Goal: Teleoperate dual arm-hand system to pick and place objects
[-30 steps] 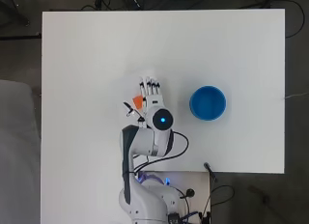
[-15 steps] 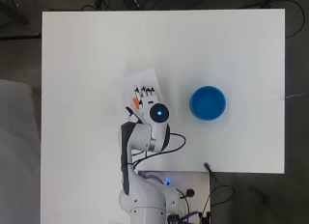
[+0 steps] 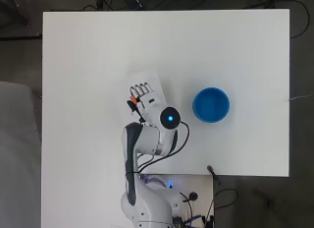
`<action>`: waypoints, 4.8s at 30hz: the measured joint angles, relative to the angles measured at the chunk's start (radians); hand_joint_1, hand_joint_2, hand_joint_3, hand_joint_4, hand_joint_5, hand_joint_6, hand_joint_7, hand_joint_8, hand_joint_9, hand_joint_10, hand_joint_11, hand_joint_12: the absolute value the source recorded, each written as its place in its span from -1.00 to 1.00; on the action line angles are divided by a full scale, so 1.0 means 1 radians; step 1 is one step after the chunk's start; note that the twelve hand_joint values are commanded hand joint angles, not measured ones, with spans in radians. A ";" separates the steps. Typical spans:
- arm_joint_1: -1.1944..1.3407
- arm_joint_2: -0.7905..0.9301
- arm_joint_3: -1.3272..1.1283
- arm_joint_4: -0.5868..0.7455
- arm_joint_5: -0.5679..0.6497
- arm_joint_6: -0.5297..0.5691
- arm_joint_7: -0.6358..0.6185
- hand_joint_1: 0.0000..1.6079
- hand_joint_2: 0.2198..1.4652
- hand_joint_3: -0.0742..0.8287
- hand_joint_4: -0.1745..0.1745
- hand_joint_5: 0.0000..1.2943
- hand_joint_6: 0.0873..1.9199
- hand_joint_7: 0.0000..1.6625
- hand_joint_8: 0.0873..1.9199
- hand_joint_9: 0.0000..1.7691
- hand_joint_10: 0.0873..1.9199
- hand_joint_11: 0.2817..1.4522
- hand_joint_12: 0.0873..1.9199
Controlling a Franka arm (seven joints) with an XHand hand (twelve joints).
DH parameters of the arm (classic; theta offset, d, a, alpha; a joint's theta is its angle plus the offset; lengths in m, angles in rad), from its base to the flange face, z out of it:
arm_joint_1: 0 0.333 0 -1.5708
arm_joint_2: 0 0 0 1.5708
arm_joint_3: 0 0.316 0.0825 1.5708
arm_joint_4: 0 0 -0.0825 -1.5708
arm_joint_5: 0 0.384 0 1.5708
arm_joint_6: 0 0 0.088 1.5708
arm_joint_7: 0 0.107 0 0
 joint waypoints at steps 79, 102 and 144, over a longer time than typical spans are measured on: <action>0.010 0.115 0.001 0.081 -0.083 0.045 0.275 0.12 0.64 -0.84 1.00 0.13 0.41 0.27 1.00 0.58 1.00 0.34 1.00; -0.060 0.359 -0.350 0.365 -0.236 -0.070 0.348 0.15 0.61 -0.83 1.00 0.17 0.38 0.39 1.00 0.63 1.00 0.37 0.89; -0.140 0.394 -0.370 0.308 -0.343 -0.106 0.515 -0.73 0.15 -0.83 0.07 -0.48 -0.78 -0.40 -0.68 -0.33 -0.64 -0.64 -0.69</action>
